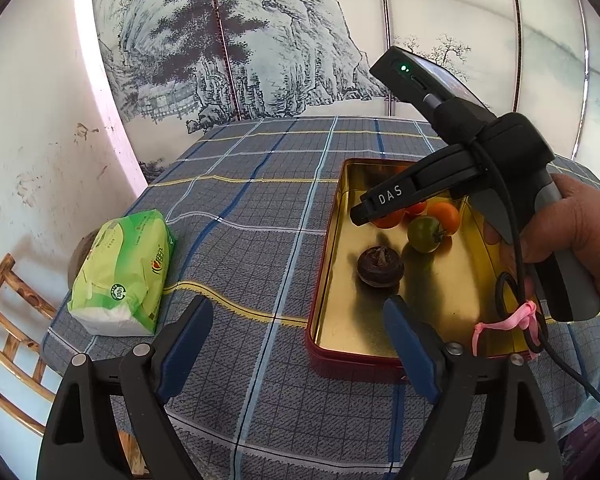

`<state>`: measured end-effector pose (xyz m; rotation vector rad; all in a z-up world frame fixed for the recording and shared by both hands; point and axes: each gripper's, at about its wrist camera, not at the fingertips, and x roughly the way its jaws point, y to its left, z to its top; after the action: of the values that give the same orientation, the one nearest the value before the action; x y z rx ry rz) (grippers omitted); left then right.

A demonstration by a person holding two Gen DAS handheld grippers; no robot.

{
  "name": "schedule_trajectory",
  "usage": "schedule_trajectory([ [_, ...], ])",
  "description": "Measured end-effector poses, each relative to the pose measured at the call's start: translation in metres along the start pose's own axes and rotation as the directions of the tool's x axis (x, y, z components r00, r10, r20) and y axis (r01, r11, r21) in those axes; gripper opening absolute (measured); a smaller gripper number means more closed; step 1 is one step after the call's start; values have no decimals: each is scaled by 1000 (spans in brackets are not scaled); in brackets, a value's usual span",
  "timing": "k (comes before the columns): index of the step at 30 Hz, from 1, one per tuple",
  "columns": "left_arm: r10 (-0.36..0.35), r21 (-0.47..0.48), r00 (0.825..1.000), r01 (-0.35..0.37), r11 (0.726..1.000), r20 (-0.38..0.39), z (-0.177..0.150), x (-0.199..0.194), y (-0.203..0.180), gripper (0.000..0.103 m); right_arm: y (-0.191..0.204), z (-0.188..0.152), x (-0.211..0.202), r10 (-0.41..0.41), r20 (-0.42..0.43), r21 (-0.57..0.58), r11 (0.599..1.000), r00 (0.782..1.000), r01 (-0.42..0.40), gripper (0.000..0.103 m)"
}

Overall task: Organize fruits
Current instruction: 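Carry the mandarin orange with the right tool into the tin and release, then move the left tool to the table and grasp the small tan fruits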

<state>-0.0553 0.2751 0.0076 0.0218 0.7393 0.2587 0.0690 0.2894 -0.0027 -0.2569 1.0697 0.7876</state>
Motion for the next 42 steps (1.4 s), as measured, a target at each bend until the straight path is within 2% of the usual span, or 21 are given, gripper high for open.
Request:
schedule_trajectory([
  [13,3,-9,1000,-3,1000,-13,-1,-1,0,85,-3,-1,-5,34,25,25,999,999,-35,41],
  [25,20,-2,1000,-20,1000,-8,0,-9,-2,86,-3,-15,-32,99,125,30,994,987,-103,44],
  [35,37,42,999,-38,998,11,4,-22,-18,87,-13,-53,-91,104,269,31,993,957,-116,46],
  [42,36,91,999,-38,995,27,8,-32,-38,88,-35,-105,-138,33,360,41,998,932,-52,53],
])
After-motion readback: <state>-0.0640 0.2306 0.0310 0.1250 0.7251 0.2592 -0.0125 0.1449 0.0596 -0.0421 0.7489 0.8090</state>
